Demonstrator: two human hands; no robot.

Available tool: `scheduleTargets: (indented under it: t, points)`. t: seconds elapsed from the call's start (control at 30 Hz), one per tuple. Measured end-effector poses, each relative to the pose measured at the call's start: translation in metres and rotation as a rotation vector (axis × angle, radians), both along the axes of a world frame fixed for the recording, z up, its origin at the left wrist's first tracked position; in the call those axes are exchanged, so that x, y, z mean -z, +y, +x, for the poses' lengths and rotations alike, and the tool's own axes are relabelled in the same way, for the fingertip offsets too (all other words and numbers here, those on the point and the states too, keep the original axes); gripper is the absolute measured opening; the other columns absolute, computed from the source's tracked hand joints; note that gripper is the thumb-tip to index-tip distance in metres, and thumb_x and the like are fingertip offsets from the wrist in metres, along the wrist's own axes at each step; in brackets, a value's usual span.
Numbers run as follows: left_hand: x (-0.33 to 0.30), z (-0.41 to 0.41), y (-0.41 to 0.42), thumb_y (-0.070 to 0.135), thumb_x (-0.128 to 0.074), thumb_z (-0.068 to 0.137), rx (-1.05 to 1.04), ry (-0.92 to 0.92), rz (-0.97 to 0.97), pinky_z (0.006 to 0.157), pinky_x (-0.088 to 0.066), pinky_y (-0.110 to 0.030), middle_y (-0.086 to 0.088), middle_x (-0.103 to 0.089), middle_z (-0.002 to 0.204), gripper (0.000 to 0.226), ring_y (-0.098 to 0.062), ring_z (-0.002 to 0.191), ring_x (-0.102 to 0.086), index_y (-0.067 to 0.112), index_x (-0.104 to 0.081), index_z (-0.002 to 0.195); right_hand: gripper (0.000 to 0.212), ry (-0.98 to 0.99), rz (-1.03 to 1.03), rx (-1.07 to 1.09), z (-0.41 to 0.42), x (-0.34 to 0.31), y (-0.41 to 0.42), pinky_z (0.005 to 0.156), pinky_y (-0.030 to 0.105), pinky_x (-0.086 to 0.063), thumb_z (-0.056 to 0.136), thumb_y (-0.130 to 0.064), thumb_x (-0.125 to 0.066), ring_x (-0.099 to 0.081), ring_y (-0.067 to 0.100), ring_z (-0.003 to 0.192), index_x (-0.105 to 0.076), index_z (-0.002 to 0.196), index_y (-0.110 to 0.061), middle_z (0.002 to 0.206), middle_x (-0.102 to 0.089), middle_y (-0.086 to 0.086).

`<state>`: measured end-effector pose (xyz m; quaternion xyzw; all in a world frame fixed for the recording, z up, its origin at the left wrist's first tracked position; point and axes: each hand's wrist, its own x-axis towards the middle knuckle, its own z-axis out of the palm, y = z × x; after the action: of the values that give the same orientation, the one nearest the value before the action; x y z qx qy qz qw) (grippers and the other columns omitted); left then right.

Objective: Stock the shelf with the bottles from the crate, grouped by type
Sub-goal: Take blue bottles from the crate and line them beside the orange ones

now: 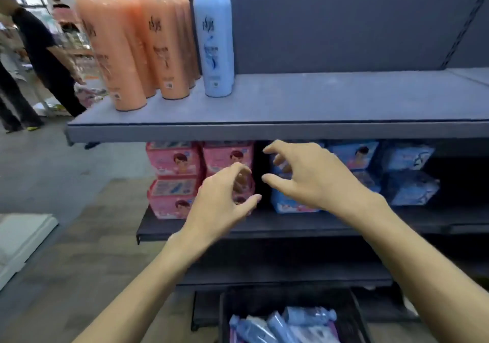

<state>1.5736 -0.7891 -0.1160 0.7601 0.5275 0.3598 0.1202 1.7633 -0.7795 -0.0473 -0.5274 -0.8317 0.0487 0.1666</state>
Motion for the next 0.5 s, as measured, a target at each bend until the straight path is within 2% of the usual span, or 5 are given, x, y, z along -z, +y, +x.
scheduleTargets:
  t: [0.2, 0.27, 0.4, 0.5]
  points:
    - [0.102, 0.029, -0.001, 0.036, -0.075, 0.079, 0.012, 0.137, -0.242, 0.081, -0.051, -0.034, 0.007, -0.065, 0.1, 0.041, -0.013, 0.089, -0.062, 0.019, -0.057, 0.112, 0.052, -0.121, -0.219, 0.136, 0.039, 0.112, 0.003, 0.085, 0.039, -0.051, 0.093, -0.052, -0.056, -0.06, 0.026, 0.111, -0.044, 0.137, -0.028, 0.123, -0.064, -0.003]
    - [0.14, 0.042, -0.002, 0.036, -0.076, 0.078, 0.024, 0.121, -0.345, 0.08, -0.052, -0.033, 0.008, -0.064, 0.098, 0.042, -0.011, 0.086, -0.061, 0.02, -0.057, 0.112, 0.053, -0.124, -0.324, 0.187, 0.051, 0.157, 0.001, 0.083, 0.04, -0.051, 0.092, -0.051, -0.058, -0.061, 0.029, 0.109, -0.044, 0.137, -0.027, 0.123, -0.064, 0.0]
    - [0.223, 0.07, -0.014, 0.03, -0.077, 0.077, 0.035, 0.099, -0.545, 0.085, -0.051, -0.035, 0.004, -0.064, 0.101, 0.042, -0.014, 0.094, -0.062, 0.018, -0.058, 0.112, 0.054, -0.166, -0.602, 0.246, 0.069, 0.254, -0.017, 0.086, 0.041, -0.049, 0.09, -0.047, -0.06, -0.06, 0.032, 0.112, -0.044, 0.137, -0.026, 0.126, -0.061, 0.003]
    - [0.28, 0.085, -0.031, 0.027, -0.076, 0.076, 0.015, 0.044, -0.74, 0.082, -0.051, -0.035, 0.004, -0.065, 0.099, 0.038, -0.015, 0.092, -0.062, 0.017, -0.059, 0.109, 0.052, -0.208, -0.755, 0.287, 0.083, 0.315, -0.037, 0.08, 0.04, -0.047, 0.09, -0.042, -0.061, -0.06, 0.033, 0.111, -0.044, 0.137, -0.024, 0.126, -0.061, 0.006]
